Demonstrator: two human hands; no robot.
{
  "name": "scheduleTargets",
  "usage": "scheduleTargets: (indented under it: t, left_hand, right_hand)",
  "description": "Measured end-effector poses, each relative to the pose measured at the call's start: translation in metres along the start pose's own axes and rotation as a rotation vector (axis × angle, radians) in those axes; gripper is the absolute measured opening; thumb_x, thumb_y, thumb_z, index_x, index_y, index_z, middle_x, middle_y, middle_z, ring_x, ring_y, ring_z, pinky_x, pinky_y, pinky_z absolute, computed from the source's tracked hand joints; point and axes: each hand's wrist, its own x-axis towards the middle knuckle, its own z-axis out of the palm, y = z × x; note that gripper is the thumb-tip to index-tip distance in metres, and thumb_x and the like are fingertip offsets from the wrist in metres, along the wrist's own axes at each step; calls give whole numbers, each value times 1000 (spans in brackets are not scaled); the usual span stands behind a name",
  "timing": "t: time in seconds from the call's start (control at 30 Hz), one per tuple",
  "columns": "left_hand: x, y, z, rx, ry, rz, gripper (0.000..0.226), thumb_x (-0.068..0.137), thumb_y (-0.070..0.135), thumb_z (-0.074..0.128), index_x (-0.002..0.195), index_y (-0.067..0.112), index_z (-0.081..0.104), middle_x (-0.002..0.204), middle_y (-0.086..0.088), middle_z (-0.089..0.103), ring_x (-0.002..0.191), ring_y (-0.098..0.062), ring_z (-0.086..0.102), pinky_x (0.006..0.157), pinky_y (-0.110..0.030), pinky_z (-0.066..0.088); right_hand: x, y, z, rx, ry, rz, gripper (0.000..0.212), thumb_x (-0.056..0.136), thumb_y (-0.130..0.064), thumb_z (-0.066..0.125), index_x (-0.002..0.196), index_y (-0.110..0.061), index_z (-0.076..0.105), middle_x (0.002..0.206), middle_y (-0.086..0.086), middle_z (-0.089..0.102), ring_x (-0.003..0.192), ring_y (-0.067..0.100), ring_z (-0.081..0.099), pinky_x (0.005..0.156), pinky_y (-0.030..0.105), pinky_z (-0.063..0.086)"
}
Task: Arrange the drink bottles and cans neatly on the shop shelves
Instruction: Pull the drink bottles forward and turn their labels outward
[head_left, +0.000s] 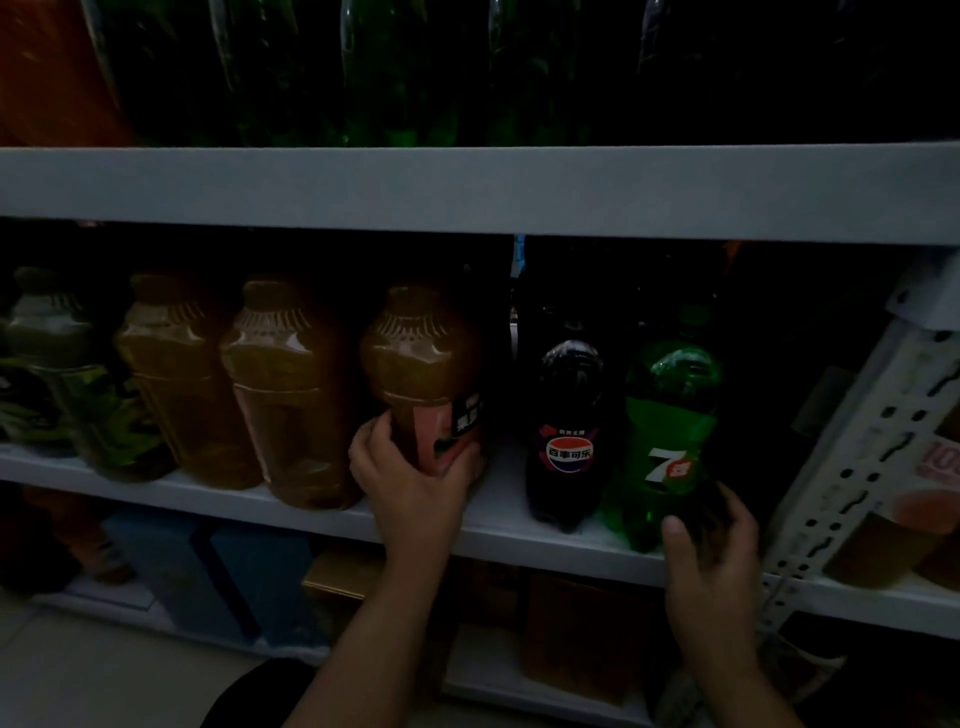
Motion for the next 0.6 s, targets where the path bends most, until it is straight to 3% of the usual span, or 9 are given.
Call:
scheduleTargets:
  t: [0.07,0.13,0.23,0.33,0.37,0.43,0.53,0.6]
  left_hand:
    - [10,-10,-15,-53,-84,42,90,61,41,84,134,30,33,129,14,30,115,-3,37,86,-11,35]
    - [17,-21,-27,-50,-149,119,84,66,34,85,134,27,36,129,12,33,115,-1,38,85,-3,33]
    - [20,-31,-36,-91,-236,148,75,72,42,77,135,28,38,132,8,39,120,-3,43,93,-15,39]
    - [20,-31,-41,-176,-300,83,73,77,52,65,140,33,35,137,9,42,125,-5,45,99,-35,46]
    - [20,-30,-43,-201,-323,82,71,79,51,64,141,33,35,138,8,43,126,-7,45,100,-39,46]
    - [20,-28,-48,-204,-356,125,65,87,41,63,144,29,35,137,6,47,125,-8,48,99,-38,47]
    - [15,-23,-52,-95,-273,178,56,92,29,61,143,32,38,128,15,53,117,4,51,94,-18,46]
    - [11,-21,-51,-113,-274,128,57,93,24,60,144,31,37,129,14,55,117,6,50,91,-10,43]
  right_hand:
    - [0,-1,-1,-43,11,-24,60,81,-44,60,135,-27,38,133,4,47,121,21,48,98,40,42]
    - [-8,-6,0,-121,81,-115,58,88,-46,58,133,-13,41,133,12,45,121,25,46,97,31,41]
    - [-48,-24,22,-180,131,-321,54,90,-51,46,123,-8,49,129,10,48,122,25,45,102,22,34]
    - [-85,-49,73,-122,-281,-458,37,91,-48,47,124,-32,51,135,-16,47,127,4,43,102,11,30]
    - [-84,-61,92,-79,-407,-428,41,90,-47,49,131,-41,44,139,-23,40,129,-1,38,102,8,28]
    - [-67,-80,127,46,-500,-205,55,89,-46,52,135,-56,25,144,-26,29,130,-5,33,101,11,31]
    - [-29,-93,166,283,-542,230,59,91,-32,53,141,-48,26,143,-8,41,121,9,46,94,30,43]
    - [-22,-95,174,317,-562,311,57,86,-33,51,140,-42,35,133,-4,54,111,10,53,86,32,46]
